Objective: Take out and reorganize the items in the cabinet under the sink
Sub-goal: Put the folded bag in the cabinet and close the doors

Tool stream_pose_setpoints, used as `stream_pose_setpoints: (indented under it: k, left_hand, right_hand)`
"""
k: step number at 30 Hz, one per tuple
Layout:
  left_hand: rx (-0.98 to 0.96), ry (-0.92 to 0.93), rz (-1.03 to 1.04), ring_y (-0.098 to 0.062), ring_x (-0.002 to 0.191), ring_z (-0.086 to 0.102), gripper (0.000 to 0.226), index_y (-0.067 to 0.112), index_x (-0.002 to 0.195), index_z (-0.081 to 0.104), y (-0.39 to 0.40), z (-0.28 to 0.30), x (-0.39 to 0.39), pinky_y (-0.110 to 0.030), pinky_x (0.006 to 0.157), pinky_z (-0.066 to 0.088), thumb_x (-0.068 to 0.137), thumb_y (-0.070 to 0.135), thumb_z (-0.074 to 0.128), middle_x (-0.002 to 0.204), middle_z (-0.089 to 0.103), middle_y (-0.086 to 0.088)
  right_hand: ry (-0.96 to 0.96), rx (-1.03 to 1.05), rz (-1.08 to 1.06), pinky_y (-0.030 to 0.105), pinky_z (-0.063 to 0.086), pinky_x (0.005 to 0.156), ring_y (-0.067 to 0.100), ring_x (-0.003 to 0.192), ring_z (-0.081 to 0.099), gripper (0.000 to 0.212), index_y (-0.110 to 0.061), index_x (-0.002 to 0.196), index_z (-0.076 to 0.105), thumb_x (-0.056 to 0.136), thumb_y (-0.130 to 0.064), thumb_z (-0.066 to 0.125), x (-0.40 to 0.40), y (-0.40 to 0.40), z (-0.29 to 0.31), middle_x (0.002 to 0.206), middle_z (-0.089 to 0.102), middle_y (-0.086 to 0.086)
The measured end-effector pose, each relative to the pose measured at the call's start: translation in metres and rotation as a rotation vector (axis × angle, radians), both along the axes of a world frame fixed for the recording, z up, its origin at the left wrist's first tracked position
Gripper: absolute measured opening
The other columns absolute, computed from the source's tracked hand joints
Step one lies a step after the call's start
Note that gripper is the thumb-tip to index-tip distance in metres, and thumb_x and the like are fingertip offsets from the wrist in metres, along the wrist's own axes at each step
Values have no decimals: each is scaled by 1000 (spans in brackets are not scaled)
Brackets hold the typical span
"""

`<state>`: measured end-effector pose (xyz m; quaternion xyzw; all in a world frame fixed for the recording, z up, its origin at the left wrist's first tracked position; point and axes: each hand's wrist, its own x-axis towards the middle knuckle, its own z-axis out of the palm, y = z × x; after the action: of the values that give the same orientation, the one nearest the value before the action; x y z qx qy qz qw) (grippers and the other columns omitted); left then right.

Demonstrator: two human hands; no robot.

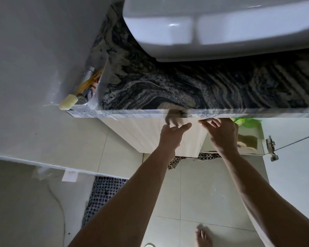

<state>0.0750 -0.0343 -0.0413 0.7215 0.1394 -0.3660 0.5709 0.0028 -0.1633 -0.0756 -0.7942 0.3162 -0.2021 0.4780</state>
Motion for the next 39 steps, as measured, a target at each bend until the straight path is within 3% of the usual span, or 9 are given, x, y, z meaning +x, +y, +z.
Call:
stream_pose_setpoints:
  k: [3,6,13,16,20,25,31,35,39]
  left_hand:
    - [11,-19,-5,-18,104,56,68,3,131,45,-8,-5,8,-39,95,46,77,29,77,118,60,-5]
    - [24,-36,-11,-18,101,56,56,6,126,50,-12,-6,14,-38,92,47,79,24,75,116,60,-4]
    - [126,-109,-178,-23,117,53,73,9,139,34,-2,-9,2,-45,103,43,81,31,71,125,55,-5]
    - [220,-182,-343,-25,119,51,70,10,142,29,-2,-11,-22,-36,102,41,86,32,64,126,55,-6]
    - [315,-312,-726,-24,112,53,57,11,137,36,-14,-23,-85,-29,92,42,89,33,58,115,57,-3]
    - [234,-479,-1169,-27,123,50,59,10,139,34,-57,-38,-194,-32,99,39,90,35,58,136,51,-11]
    - [-29,-632,-1304,-24,134,41,73,8,146,28,-116,-27,-314,-34,108,33,90,44,58,148,41,-11]
    - [-78,-569,-1238,-19,146,21,84,9,151,14,-137,-21,-381,-32,119,17,90,53,50,159,20,-7]
    - [-53,-444,-1140,-20,147,17,79,10,152,10,-142,-12,-430,-30,117,15,94,54,41,160,16,-7]
  right_hand:
    - [26,68,-104,26,43,57,32,63,65,46,5,67,66,72,-39,76,3,0,3,63,67,18]
    - [37,59,-208,34,45,71,42,86,66,51,17,82,58,78,-31,75,4,8,10,89,69,31]
    - [157,-42,-117,34,46,90,29,102,65,50,0,113,59,86,-41,64,-12,10,0,111,68,18]
    - [231,-34,-83,36,46,95,27,107,62,47,-2,118,56,86,-35,66,-50,9,-1,120,63,16]
    - [320,-47,-157,37,47,97,25,105,62,40,-5,117,57,84,-25,68,-139,6,2,121,63,13]
    - [372,-152,-416,26,38,93,28,111,58,37,-6,118,57,84,-19,68,-271,-11,31,121,60,11]
    - [379,-348,-632,21,30,91,23,118,51,43,-7,126,51,89,-25,60,-377,-49,79,130,55,11]
    - [518,-185,-582,31,30,106,26,131,42,46,-7,138,42,94,-20,51,-430,-79,69,142,46,12]
    - [527,-75,-408,27,36,77,30,99,60,36,-8,115,60,98,-29,36,-462,-82,57,96,63,9]
